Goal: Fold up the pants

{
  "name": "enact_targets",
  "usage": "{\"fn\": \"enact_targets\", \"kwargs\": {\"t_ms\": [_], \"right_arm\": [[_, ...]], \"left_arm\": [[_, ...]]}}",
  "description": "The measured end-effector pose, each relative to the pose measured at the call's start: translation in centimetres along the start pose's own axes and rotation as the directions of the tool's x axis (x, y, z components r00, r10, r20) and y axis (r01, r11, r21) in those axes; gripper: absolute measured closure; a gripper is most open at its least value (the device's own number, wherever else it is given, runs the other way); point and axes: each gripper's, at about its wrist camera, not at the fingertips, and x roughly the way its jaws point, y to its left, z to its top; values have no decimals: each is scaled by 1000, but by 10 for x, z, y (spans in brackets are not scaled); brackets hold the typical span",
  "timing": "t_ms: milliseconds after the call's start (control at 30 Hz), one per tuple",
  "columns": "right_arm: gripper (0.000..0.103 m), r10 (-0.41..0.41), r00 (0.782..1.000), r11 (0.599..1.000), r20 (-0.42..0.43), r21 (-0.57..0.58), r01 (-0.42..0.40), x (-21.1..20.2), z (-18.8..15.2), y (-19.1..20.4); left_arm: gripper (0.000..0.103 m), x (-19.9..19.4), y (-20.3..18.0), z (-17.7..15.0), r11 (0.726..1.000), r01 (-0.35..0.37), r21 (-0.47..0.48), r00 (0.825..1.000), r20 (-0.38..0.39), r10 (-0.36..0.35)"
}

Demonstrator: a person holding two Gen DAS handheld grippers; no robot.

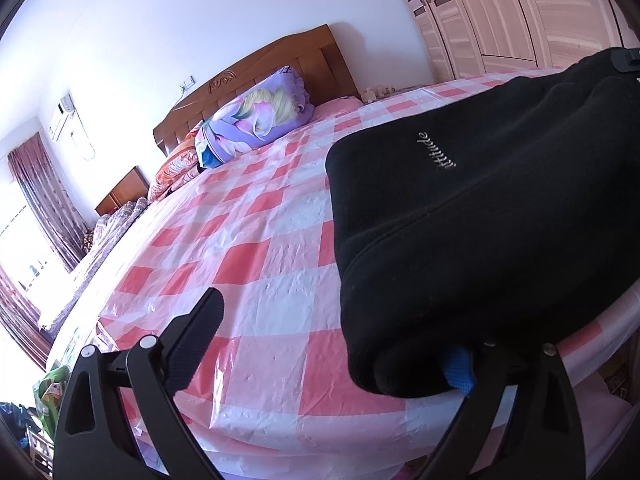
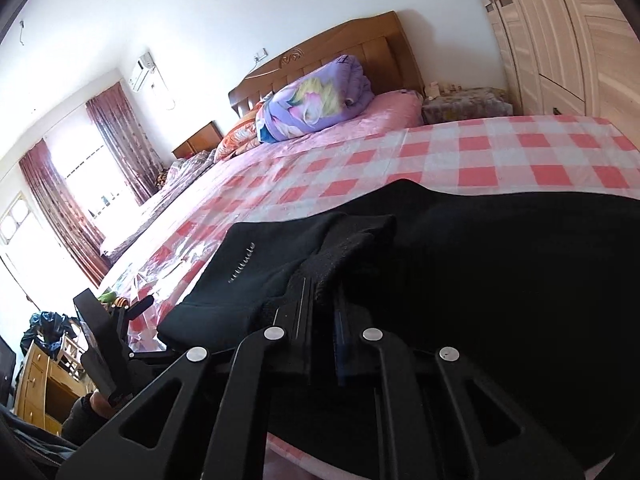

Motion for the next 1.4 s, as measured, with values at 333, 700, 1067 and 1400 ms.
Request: {"fn": "enact_targets", "kwargs": {"t_ms": [333,700,1067,1400], "right_arm": [[96,-22,997,995,-70,91,29,21,-41,-30],[86,8,994,995,-112,102,3,11,-45,-37],[25,-82,997,974,-5,-214,79,25,8,38],[31,-193,976,888,-103,-441,129,78,-47,49]], "left_arm": [[5,2,3,-2,1000,5,-4,1000,-5,-5],[5,-30,10,8,975,104,196,993,-80,-90],[1,-18,5,132,953,299,-38,952,71,-296],[2,88,-66,116,964,261,60,955,-162,-248]]}}
